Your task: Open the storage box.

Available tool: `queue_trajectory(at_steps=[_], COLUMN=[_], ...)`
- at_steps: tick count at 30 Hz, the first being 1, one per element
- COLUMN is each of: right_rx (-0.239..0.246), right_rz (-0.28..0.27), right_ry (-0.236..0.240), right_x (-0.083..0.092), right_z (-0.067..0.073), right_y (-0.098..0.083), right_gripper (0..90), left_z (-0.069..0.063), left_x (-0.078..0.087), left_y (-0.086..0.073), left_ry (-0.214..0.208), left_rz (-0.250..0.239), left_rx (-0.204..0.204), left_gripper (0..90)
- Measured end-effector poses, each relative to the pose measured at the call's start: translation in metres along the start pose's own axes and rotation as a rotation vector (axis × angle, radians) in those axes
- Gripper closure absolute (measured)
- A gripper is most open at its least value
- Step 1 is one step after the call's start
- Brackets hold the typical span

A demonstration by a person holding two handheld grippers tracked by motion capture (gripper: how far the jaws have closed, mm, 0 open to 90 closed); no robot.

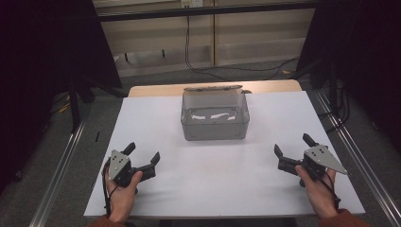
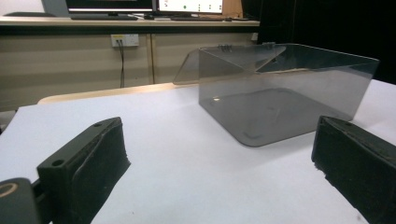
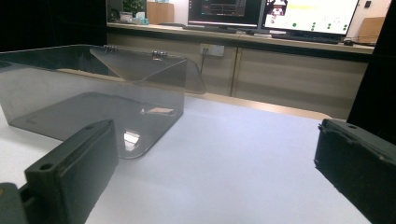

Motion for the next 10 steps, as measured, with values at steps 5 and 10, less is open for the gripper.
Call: queue_trajectory(at_steps=[5,10], right_rx=[0.02,0.006], right_rz=[-0.014,-0.011], right_ry=[-0.017,-0.005], right_x=[0.014,0.014], right_z=[-0.006,-0.005], right_y=[-0.003,-0.008], right_gripper=[0.0,0.0], left_z=[0.001,0.001], left_x=[0.004,0.004], left_y=[-0.002,0.001], left_ry=[-0.001,-0.01], left_rz=[-0.008,-0.013], left_rx=[0.0,0.019], left_gripper=[3.0,3.0])
Point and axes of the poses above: each handheld gripper's, and its own axes: x roughly backward along the jaws, y roughly out of its top, z roughly to its left, the point moved 5 cm from there along -x, roughly forward along the jaws, and after that the axes turned 11 degrees about -z, right-handed, at the moved point
